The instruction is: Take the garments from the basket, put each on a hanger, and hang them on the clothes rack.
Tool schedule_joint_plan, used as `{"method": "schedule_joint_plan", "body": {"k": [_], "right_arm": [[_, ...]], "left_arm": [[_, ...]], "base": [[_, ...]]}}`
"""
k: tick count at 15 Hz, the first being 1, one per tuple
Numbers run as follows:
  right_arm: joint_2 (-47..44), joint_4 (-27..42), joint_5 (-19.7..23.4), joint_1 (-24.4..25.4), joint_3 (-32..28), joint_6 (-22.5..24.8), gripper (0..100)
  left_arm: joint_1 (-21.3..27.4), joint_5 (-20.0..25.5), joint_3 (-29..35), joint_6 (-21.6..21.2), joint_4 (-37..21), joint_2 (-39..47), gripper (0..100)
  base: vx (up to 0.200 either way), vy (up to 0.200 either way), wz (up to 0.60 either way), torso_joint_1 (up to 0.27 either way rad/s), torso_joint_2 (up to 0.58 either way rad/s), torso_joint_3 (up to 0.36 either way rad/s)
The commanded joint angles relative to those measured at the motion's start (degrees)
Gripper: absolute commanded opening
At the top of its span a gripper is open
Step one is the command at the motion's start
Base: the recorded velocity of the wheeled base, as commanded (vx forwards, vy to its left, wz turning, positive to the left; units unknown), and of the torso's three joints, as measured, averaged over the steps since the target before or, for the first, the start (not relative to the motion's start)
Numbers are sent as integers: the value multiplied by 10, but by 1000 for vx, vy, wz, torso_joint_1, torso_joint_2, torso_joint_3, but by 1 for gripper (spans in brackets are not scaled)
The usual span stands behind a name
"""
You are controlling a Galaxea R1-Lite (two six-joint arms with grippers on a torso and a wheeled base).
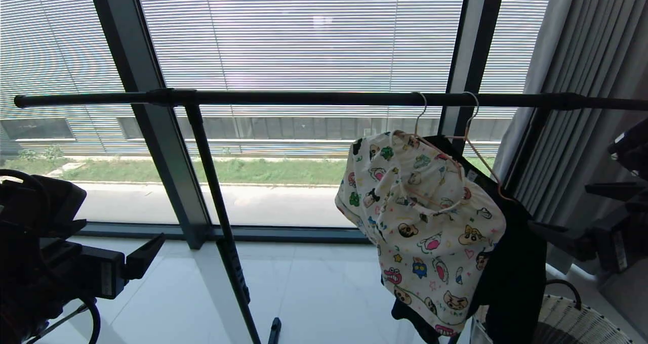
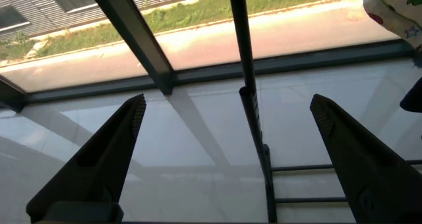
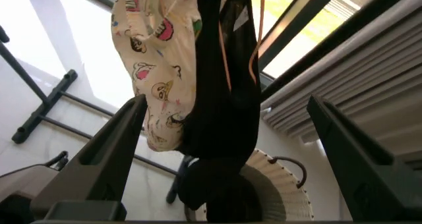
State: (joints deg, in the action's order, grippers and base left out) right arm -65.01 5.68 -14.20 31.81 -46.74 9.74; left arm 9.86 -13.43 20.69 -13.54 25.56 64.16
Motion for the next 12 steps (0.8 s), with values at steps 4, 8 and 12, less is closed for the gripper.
{"method": "schedule_joint_plan", "body": {"k": [4, 8, 12], "right_arm": [[52, 0, -1, -39, 32, 15, 100], [102, 0, 1, -89, 75, 31, 100], [147, 4, 0, -94, 104, 33, 100]], "left_arm": [[-16, 0, -1, 0, 0, -9, 100], [-43, 0, -4, 0, -1, -21, 100], [-45, 0, -6, 4, -1, -23, 100]], "base": [[-200, 0, 0, 2, 2, 4], [-200, 0, 0, 0, 5, 0], [-150, 0, 0, 2, 4, -1]]}}
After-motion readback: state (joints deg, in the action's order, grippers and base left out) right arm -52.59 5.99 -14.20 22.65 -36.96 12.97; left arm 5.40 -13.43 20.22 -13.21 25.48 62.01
